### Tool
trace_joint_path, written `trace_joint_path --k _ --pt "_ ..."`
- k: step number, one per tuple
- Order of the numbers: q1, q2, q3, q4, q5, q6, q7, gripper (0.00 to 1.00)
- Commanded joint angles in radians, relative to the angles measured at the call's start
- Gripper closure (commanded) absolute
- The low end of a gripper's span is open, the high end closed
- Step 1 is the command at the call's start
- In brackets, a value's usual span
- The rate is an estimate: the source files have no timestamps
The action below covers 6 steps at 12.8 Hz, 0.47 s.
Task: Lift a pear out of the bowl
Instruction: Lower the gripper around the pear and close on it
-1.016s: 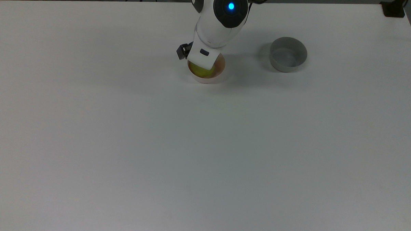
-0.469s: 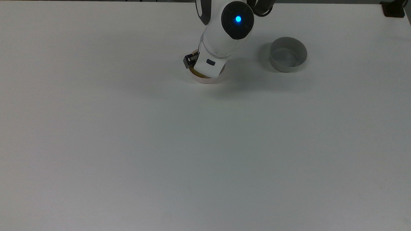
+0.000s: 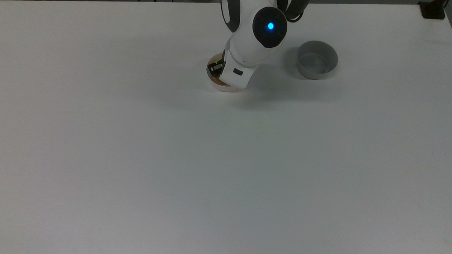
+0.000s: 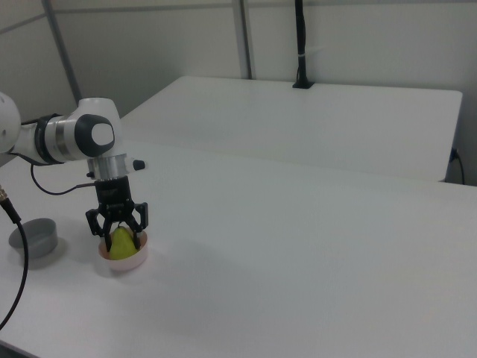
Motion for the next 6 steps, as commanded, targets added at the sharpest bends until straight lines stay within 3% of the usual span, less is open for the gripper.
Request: trace_joint_path --k 1,4,6 --pt "0.011 -0.009 -0.002 -0.014 -0.019 0.021 -0.017 0.62" --pt "0.003 -0.072 -0.002 0.024 -0.009 -0.028 -0.023 0.63" --pt "-0.004 -0.1 -0.002 0.144 0.03 -0.186 -0.063 0.63"
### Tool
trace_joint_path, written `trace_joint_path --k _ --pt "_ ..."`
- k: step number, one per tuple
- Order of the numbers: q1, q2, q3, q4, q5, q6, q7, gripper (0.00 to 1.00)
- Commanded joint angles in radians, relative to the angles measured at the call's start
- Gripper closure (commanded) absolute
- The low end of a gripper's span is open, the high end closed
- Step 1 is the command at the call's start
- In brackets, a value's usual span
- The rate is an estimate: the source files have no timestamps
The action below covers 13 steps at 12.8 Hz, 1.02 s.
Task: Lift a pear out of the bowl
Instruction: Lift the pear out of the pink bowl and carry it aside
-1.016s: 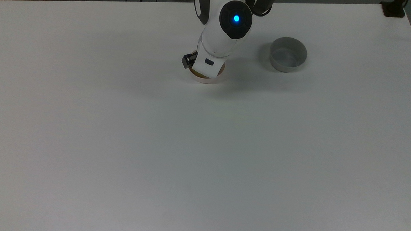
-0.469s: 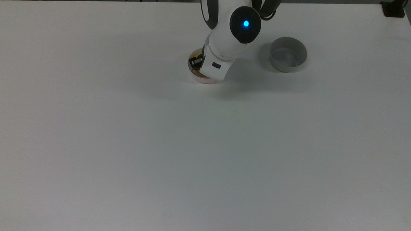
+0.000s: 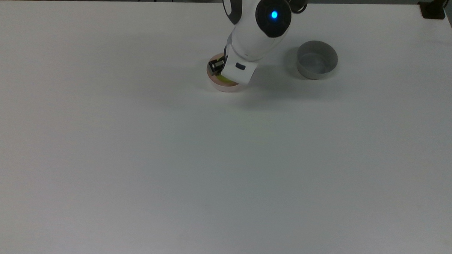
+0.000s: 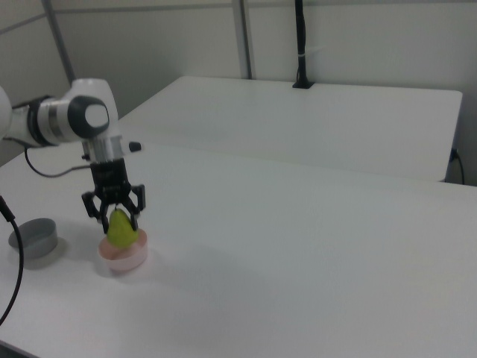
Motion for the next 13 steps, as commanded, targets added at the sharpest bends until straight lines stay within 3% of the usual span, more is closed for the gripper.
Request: trace_joint_path --k 1,6,8,10,13 --pt "-0.011 -0.081 -0.005 0.142 0.055 -0.205 -0.073 0.63" --pt "-0.078 -0.124 -0.002 0.208 0.062 -0.267 -0.093 0.63" --pt "-0.18 -0.115 0.014 0.246 0.065 -0.255 -0.098 0.63" --pt "-0.332 -0.083 0.073 0.283 0.054 -0.21 -0.099 0.63" --pt "-0.467 -0.033 0.116 0.283 0.036 -0.108 -0.099 0.63"
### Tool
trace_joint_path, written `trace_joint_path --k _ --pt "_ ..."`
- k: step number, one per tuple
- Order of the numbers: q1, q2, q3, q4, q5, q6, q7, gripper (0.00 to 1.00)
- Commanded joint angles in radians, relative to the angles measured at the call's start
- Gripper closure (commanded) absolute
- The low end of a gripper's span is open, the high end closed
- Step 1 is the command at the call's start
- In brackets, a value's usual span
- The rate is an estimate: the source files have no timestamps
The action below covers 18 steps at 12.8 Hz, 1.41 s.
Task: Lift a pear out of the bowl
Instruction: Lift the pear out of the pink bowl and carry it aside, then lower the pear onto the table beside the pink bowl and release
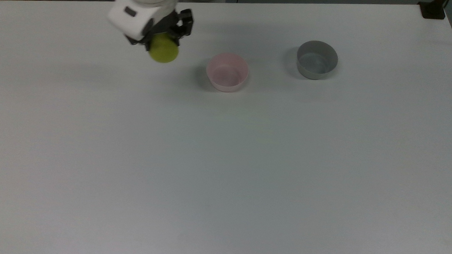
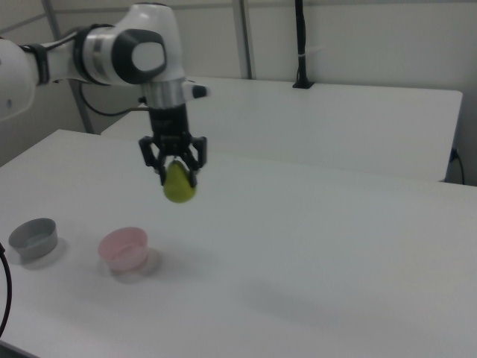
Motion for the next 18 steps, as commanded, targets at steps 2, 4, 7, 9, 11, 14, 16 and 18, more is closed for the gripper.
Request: trace_joint_path --k 2,4,7,9,11,14,16,18 --pt "-0.092 0.09 0.058 0.025 -0.027 0.084 -0.002 0.63" --pt "-0.077 0.165 0.058 0.023 -0.061 0.121 0.018 0.63" --pt "-0.018 0.255 0.051 0.02 -0.115 0.184 0.096 0.59" --pt "0.012 0.303 0.046 0.017 -0.142 0.227 0.156 0.5" --pt "0.016 0.323 0.046 0.011 -0.158 0.247 0.176 0.38" --pt "0.016 0.303 0.028 0.011 -0.153 0.243 0.178 0.0" --pt "0.013 0.27 0.026 0.014 -0.147 0.238 0.179 0.0" --pt "0.009 0.199 0.018 0.017 -0.133 0.232 0.181 0.0"
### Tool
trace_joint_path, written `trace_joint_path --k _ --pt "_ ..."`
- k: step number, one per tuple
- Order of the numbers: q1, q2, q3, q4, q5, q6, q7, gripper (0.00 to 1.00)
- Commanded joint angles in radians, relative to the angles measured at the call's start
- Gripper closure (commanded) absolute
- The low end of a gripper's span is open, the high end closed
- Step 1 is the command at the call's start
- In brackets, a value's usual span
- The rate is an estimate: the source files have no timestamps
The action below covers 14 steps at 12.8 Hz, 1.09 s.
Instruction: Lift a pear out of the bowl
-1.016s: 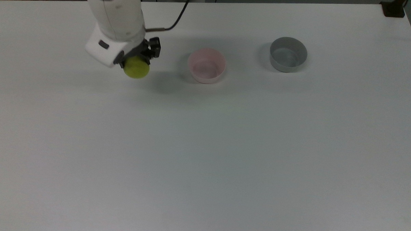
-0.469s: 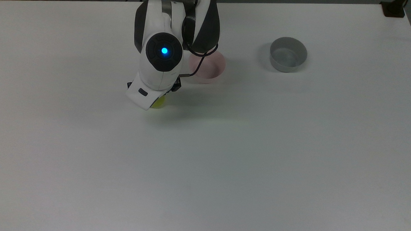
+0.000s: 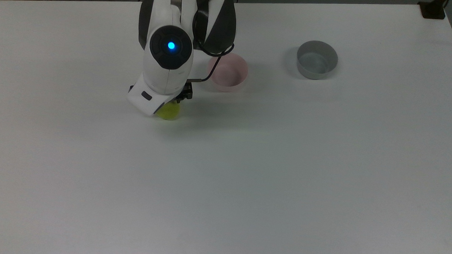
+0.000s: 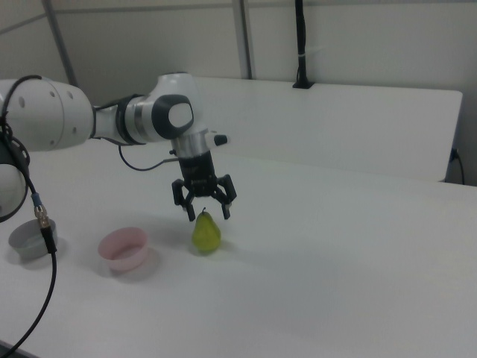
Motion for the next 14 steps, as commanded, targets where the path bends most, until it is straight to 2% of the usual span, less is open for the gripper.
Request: trace_joint_path --k 1,3,4,6,10,14 --pt "0.003 -0.146 -0.019 -0.019 0.034 0.001 0.018 0.0" --pt "0.0 -0.246 -0.054 -0.025 0.103 -0.017 0.044 0.0" --pt "-0.001 -0.291 -0.069 -0.025 0.127 -0.078 0.053 0.0" --pt "-0.001 -0.377 -0.085 -0.061 0.131 -0.128 0.055 0.0" --pt "-0.006 -0.418 -0.089 -0.085 0.129 -0.131 0.075 0.0" --pt "-0.001 -0.414 -0.114 -0.077 0.131 -0.133 0.078 0.0"
